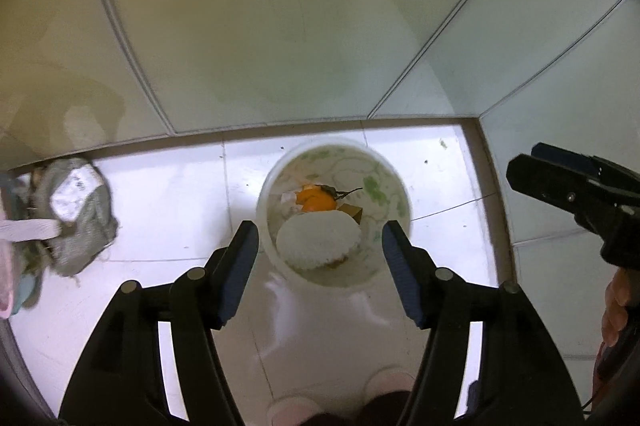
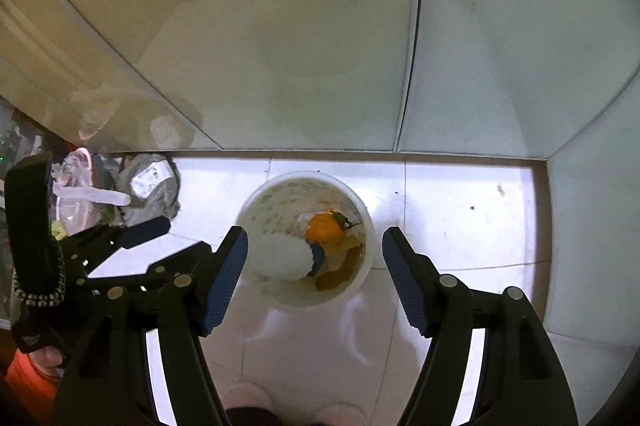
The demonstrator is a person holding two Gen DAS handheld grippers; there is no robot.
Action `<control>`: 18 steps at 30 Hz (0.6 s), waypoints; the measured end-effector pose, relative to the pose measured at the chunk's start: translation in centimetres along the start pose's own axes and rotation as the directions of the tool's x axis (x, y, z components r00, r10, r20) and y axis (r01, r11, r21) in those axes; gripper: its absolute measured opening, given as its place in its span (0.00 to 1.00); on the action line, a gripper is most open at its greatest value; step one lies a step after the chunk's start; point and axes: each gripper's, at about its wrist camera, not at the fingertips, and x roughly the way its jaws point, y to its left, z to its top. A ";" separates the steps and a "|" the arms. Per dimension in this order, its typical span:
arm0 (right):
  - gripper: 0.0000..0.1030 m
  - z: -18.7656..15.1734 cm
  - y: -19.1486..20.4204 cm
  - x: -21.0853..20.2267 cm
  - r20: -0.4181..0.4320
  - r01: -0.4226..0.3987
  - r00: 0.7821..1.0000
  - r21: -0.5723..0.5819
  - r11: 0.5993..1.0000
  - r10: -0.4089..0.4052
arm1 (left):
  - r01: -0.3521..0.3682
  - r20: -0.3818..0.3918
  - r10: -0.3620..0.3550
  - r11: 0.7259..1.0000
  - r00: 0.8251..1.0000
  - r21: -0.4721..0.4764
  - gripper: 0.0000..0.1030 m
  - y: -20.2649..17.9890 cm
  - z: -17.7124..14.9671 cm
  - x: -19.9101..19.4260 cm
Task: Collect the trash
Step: 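Raise both open tools back toward the counter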
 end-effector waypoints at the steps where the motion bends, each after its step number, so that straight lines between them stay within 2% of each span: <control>1: 0.64 0.2 0.3 -1.3 -0.001 0.004 1.000 -0.001 1.000 -0.004 | -0.001 0.004 0.001 1.000 1.000 -0.004 0.61 -0.3 0.3 -2.0; 5: 0.64 1.9 2.1 -8.0 -0.003 0.019 1.000 -0.004 1.000 -0.019 | 0.001 0.011 -0.001 1.000 1.000 -0.007 0.61 -1.3 1.4 -8.7; 9: 0.64 4.2 3.8 -15.3 0.016 0.021 1.000 0.003 1.000 -0.021 | -0.007 0.044 0.007 1.000 0.999 0.005 0.61 -3.2 3.5 -17.9; 13: 0.64 7.2 5.9 -23.7 0.080 0.037 0.996 0.000 0.999 -0.037 | -0.003 0.105 0.001 1.000 0.994 0.017 0.61 -5.4 6.5 -27.4; 18: 0.64 10.1 8.0 -34.9 0.199 0.032 0.979 0.018 0.999 -0.035 | -0.007 0.229 -0.001 0.999 0.973 0.032 0.61 -7.9 10.5 -39.4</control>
